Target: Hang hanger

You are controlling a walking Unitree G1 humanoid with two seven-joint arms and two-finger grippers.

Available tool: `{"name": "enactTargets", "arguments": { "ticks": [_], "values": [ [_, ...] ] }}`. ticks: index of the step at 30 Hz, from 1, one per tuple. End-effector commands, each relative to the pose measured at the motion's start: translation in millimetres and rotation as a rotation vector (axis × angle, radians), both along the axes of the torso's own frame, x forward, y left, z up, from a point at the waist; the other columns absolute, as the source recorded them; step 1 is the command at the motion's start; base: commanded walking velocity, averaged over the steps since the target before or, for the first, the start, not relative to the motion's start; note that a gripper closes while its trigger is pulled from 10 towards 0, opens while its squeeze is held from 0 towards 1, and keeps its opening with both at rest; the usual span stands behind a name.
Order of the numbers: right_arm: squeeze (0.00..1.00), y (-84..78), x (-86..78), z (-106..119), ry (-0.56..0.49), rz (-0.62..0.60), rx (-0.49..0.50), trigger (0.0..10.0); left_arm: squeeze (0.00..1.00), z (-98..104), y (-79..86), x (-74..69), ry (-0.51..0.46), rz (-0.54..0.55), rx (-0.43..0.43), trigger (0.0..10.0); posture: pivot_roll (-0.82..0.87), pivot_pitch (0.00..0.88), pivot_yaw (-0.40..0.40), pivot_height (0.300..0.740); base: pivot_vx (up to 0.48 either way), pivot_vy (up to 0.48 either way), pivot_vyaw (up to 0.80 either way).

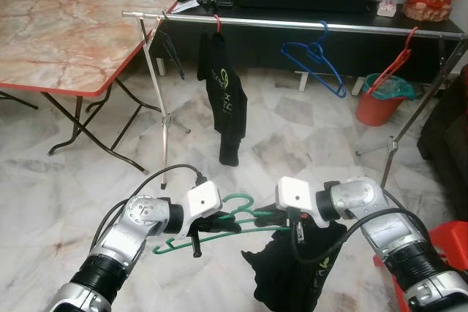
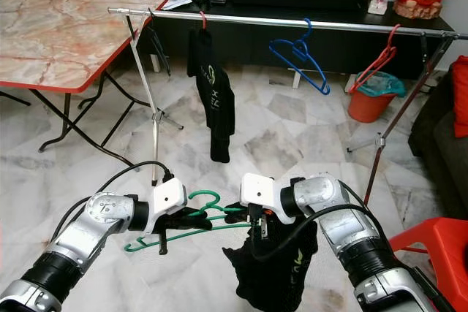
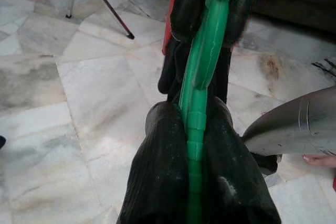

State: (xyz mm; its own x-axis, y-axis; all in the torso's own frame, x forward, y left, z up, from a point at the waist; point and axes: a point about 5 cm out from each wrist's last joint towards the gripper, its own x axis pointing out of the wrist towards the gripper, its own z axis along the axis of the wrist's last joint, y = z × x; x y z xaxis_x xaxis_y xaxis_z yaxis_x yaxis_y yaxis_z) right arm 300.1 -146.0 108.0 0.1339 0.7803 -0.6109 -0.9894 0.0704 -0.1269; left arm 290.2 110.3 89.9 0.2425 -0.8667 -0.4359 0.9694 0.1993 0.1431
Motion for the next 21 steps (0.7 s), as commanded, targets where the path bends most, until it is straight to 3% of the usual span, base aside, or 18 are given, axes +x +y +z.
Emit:
{"name": "enactTargets", "arguments": {
  "ticks": [1, 9, 12, 15, 16, 17, 19, 20, 21],
  "values": [
    [1.00, 7.5, -6.8, 2, 0.019, 0.087, 0.016, 10.0, 0.00, -1, 3.2, 2.1, -0.002, 0.029, 0.004, 0.0, -0.11, 0.000, -0.021, 0.740, 0.000, 0.000, 0.00],
    [1.00, 0.7, -15.2, 5, 0.067, 0.184, -0.033, 10.0, 0.00, -5, 2.6, 0.6, -0.004, 0.019, 0.026, 0.0, -0.12, 0.000, -0.021, 0.740, 0.000, 0.000, 0.00],
    [1.00, -0.6, 1.7, 15, -0.058, 0.091, -0.010, 10.0, 0.00, -6, 4.5, 0.2, -0.007, 0.018, 0.041, 0.0, -0.12, 0.000, -0.021, 0.740, 0.000, 0.000, 0.00],
    [0.97, -0.8, 10.2, 18, -0.111, 0.024, 0.001, 10.0, 0.00, -7, 5.4, -0.3, 0.000, 0.020, 0.039, 0.0, -0.12, 0.000, -0.021, 0.740, 0.000, 0.000, 0.00],
    [0.90, -0.8, 12.7, 19, -0.123, 0.002, 0.006, 10.0, 0.00, -8, 5.3, -0.2, 0.001, 0.020, 0.038, 0.0, -0.12, 0.000, -0.018, 0.740, 0.000, 0.000, 0.00],
    [0.77, -0.2, 15.4, 20, -0.146, -0.021, 0.016, 10.0, 0.00, -8, 5.5, -0.1, 0.002, 0.021, 0.039, 0.0, -0.12, 0.000, -0.018, 0.740, 0.000, 0.000, 0.00],
    [0.12, 2.9, 19.4, 22, -0.170, -0.078, 0.077, 10.0, 0.00, -9, 5.9, 0.2, 0.004, 0.024, 0.040, 0.0, -0.12, 0.000, -0.018, 0.740, 0.000, 0.000, 0.00],
    [0.12, 3.5, 19.9, 22, -0.173, -0.086, 0.089, 10.0, 0.00, -9, 6.0, 0.2, 0.005, 0.025, 0.041, 0.0, -0.12, 0.000, -0.018, 0.740, 0.000, 0.000, 0.00],
    [0.00, 3.8, 20.2, 22, -0.178, -0.092, 0.096, 10.0, 0.00, -9, 6.2, 0.2, 0.005, 0.025, 0.041, 0.0, -0.12, 0.000, -0.018, 0.740, 0.000, 0.000, 0.00]
  ]
}}
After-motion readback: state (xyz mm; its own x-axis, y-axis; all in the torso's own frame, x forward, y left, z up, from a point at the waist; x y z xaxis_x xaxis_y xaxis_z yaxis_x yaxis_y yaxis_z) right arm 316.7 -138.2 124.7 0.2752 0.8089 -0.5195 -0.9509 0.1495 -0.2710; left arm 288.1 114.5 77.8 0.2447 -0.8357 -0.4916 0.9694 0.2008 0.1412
